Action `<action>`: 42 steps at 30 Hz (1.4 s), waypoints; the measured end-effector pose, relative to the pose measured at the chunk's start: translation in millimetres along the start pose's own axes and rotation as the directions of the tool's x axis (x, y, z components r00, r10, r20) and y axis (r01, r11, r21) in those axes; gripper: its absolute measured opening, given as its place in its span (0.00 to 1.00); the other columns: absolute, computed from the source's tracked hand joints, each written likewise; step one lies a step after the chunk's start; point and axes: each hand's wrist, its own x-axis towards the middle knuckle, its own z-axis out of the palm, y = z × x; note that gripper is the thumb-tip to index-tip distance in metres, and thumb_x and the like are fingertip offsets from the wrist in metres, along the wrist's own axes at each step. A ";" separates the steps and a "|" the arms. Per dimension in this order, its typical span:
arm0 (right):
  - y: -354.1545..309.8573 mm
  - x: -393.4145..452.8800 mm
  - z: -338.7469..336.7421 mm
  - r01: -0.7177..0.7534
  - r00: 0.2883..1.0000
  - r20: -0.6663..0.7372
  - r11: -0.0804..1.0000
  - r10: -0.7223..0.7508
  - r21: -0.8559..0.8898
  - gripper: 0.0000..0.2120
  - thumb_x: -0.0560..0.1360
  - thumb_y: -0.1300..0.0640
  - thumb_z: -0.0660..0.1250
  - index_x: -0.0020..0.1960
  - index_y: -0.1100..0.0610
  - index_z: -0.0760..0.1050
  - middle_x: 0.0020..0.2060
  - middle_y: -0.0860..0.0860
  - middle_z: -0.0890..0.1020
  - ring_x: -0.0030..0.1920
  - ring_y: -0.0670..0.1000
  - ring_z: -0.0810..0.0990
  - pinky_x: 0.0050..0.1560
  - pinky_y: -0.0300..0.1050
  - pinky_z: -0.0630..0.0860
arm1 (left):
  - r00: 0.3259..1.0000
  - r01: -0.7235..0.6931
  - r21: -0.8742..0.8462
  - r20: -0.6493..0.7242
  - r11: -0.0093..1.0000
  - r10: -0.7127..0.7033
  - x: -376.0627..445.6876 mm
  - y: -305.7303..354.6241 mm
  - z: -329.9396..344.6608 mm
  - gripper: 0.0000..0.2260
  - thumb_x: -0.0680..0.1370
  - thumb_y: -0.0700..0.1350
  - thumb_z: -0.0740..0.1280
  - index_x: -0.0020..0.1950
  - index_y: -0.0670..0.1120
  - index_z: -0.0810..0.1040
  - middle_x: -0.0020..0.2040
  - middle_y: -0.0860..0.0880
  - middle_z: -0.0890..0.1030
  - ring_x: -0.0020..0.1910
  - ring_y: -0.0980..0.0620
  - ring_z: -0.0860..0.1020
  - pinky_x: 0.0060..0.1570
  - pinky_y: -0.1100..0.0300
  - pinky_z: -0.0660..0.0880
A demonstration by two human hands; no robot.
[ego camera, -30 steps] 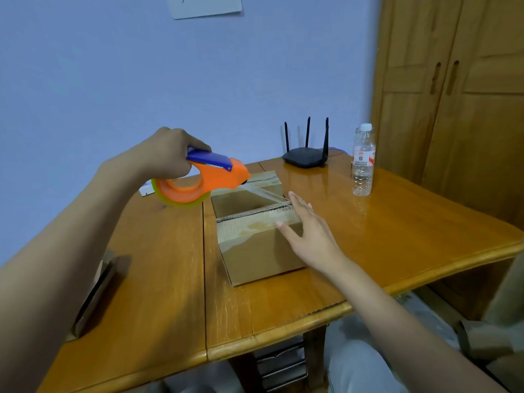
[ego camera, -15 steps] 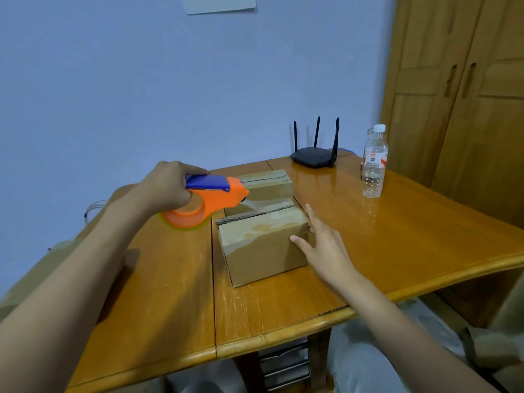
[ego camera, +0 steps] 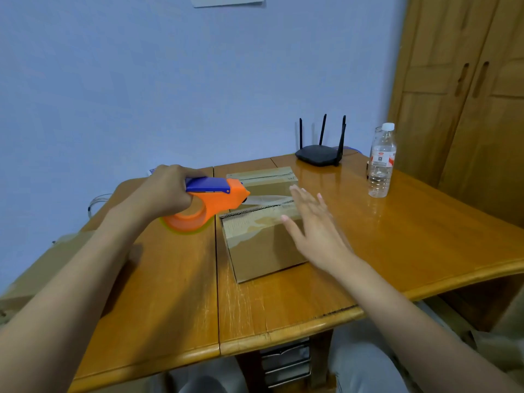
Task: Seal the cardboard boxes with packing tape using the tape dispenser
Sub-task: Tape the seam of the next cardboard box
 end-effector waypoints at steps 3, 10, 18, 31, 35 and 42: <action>-4.0 16.5 2.6 0.067 0.991 0.122 0.996 -0.059 -0.056 0.33 0.83 0.38 0.49 0.82 0.54 0.50 0.81 0.48 0.54 0.81 0.45 0.47 0.81 0.49 0.41 | 1.000 0.015 -0.001 0.000 1.000 -0.015 -4.9 2.0 1.3 0.27 0.73 0.31 0.62 0.69 0.49 0.77 0.44 0.48 0.78 0.41 0.48 0.73 0.38 0.59 0.69; -10.7 29.4 -1.0 0.149 0.966 0.237 0.970 -0.101 -0.191 0.32 0.84 0.39 0.48 0.82 0.55 0.54 0.81 0.49 0.57 0.80 0.47 0.52 0.81 0.49 0.43 | 0.998 0.059 0.025 -0.002 0.998 -0.059 -20.9 -1.0 3.5 0.27 0.74 0.33 0.62 0.70 0.52 0.76 0.45 0.51 0.74 0.43 0.51 0.69 0.33 0.70 0.61; -5.0 14.5 -2.4 0.106 0.951 0.306 0.976 -0.043 -0.190 0.30 0.84 0.38 0.47 0.80 0.53 0.60 0.79 0.50 0.63 0.79 0.48 0.57 0.80 0.49 0.45 | 0.998 0.047 -0.040 0.040 0.998 -0.045 -26.5 -4.4 26.6 0.26 0.72 0.32 0.63 0.69 0.48 0.77 0.52 0.45 0.84 0.43 0.50 0.75 0.38 0.62 0.68; -14.2 31.1 -3.7 0.173 0.939 0.335 0.950 -0.080 -0.259 0.30 0.84 0.37 0.47 0.76 0.54 0.67 0.75 0.50 0.70 0.77 0.49 0.62 0.80 0.56 0.46 | 1.000 0.019 -0.047 -0.001 0.999 -0.020 -39.5 -11.2 47.7 0.25 0.74 0.34 0.66 0.70 0.50 0.76 0.56 0.45 0.84 0.46 0.51 0.74 0.44 0.59 0.69; -35.6 34.6 1.1 0.247 0.906 0.397 0.945 -0.147 -0.215 0.32 0.84 0.38 0.46 0.81 0.56 0.55 0.80 0.51 0.59 0.81 0.49 0.52 0.81 0.53 0.43 | 1.000 0.013 -0.019 0.015 1.000 -0.013 -36.7 -9.9 48.0 0.25 0.74 0.34 0.66 0.71 0.49 0.75 0.56 0.46 0.84 0.49 0.47 0.78 0.44 0.58 0.72; -47.3 29.3 8.1 0.170 0.896 0.435 0.972 -0.085 -0.160 0.31 0.84 0.38 0.47 0.80 0.54 0.60 0.80 0.51 0.61 0.80 0.52 0.56 0.76 0.52 0.60 | 0.999 0.032 -0.024 0.032 0.999 -0.031 -37.1 -12.4 50.8 0.26 0.74 0.34 0.66 0.72 0.49 0.74 0.57 0.47 0.84 0.51 0.48 0.79 0.45 0.59 0.72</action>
